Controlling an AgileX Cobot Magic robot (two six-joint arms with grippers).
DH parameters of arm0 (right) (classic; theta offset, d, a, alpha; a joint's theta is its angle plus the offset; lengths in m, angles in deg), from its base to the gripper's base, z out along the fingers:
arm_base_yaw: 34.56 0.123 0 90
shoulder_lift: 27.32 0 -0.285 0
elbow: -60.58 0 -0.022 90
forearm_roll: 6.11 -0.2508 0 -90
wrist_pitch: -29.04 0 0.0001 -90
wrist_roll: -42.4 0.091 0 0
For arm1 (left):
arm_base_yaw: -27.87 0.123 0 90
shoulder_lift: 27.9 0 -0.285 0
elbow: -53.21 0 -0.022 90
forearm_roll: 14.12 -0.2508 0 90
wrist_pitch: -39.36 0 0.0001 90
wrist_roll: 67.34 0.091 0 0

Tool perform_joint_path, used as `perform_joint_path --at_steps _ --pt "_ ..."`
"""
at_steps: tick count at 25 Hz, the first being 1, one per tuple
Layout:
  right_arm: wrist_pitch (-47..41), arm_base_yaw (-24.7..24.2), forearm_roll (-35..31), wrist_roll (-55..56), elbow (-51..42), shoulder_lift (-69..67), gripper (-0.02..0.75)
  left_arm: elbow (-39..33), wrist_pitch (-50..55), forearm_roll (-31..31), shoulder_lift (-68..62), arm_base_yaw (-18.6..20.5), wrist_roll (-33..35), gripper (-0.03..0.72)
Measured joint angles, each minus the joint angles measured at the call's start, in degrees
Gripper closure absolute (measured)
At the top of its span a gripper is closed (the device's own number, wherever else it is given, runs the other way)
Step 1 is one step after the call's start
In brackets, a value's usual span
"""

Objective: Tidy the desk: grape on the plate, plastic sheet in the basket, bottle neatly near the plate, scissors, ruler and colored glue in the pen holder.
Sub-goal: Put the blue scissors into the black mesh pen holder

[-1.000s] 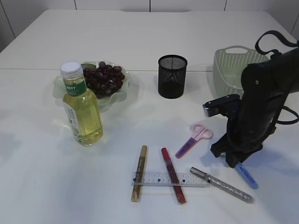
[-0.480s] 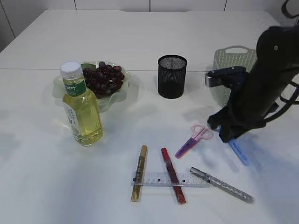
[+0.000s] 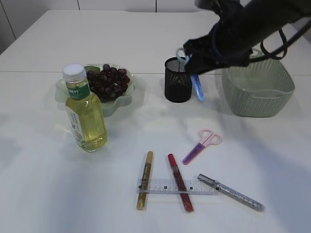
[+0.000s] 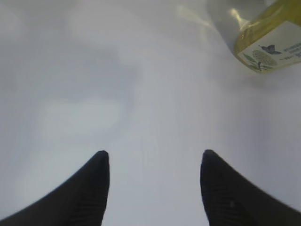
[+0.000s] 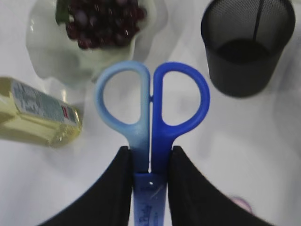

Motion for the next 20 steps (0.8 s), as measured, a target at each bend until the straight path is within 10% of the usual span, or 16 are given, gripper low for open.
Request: perform_joint_path --at_steps 20 --pt "25.7 0.0 -11.1 -15.2 13.0 -15.9 0.552 0.0 1.0 1.4 0.0 0.0 0.0 0.246"
